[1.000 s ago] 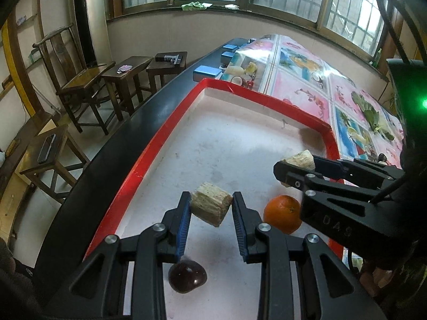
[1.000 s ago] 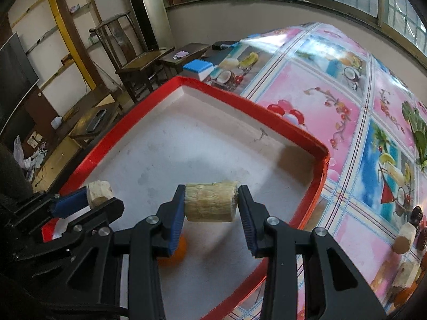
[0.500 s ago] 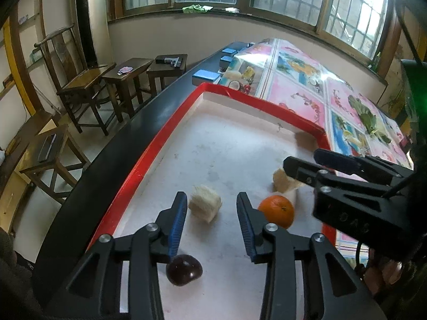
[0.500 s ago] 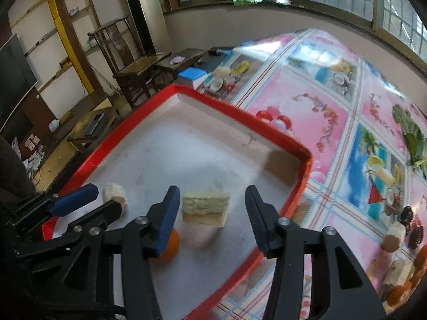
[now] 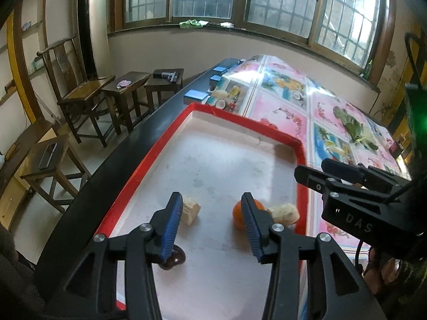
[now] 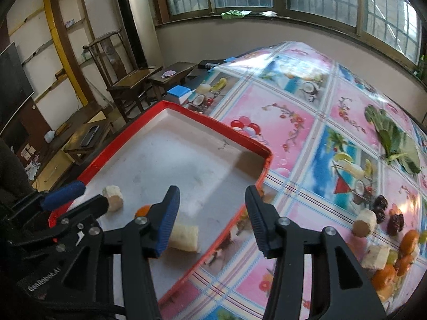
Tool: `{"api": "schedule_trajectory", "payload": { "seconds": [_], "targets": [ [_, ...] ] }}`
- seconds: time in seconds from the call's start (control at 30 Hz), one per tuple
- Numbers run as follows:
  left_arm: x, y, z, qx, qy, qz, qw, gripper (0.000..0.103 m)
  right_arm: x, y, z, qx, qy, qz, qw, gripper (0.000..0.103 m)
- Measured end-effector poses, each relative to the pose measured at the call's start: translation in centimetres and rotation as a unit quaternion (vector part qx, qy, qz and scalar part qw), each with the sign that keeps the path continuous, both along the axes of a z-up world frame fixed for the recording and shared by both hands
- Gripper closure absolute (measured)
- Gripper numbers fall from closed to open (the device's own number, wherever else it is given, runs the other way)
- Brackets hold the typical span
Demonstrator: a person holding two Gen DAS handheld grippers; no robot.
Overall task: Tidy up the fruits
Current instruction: 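Open the left tool releasing the chunk while the right tool releases the sugarcane into the tray, then grasp another fibrous sugarcane chunk with the left tool while the right tool grasps an orange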
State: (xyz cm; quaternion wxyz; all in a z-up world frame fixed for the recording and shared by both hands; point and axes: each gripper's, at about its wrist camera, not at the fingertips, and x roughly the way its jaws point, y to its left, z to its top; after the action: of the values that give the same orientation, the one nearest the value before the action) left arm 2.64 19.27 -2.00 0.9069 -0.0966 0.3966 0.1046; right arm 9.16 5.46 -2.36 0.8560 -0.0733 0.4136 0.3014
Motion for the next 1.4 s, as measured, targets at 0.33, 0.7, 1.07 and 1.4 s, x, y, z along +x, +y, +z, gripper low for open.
{"api": "schedule_trajectory", "payload": {
  "seconds": [0.33,0.7,1.07,1.4],
  "targets": [
    [-0.6,-3.0,1.3,0.0,-0.016,-0.02,0.9997,0.057,-1.0,-4.3,1.1,-0.032,-0.037,-0.054,0.997,0.05],
    [-0.7,-8.2,2.2,0.009,-0.022,-0.061,0.9978,0.056,-1.6,-10.0,1.9,-0.077,-0.075,-0.133,0.985,0.05],
    [-0.2,-12.8,2.4,0.019,-0.016,-0.101,0.9946,0.054,-1.7,-15.4,1.7,-0.068,-0.064,-0.17,0.981,0.05],
    [0.8,-17.3,0.9,0.005,0.0,-0.151,0.9886,0.052,-2.7,-25.0,0.0,-0.039,-0.026,-0.224,0.973,0.05]
  ]
}}
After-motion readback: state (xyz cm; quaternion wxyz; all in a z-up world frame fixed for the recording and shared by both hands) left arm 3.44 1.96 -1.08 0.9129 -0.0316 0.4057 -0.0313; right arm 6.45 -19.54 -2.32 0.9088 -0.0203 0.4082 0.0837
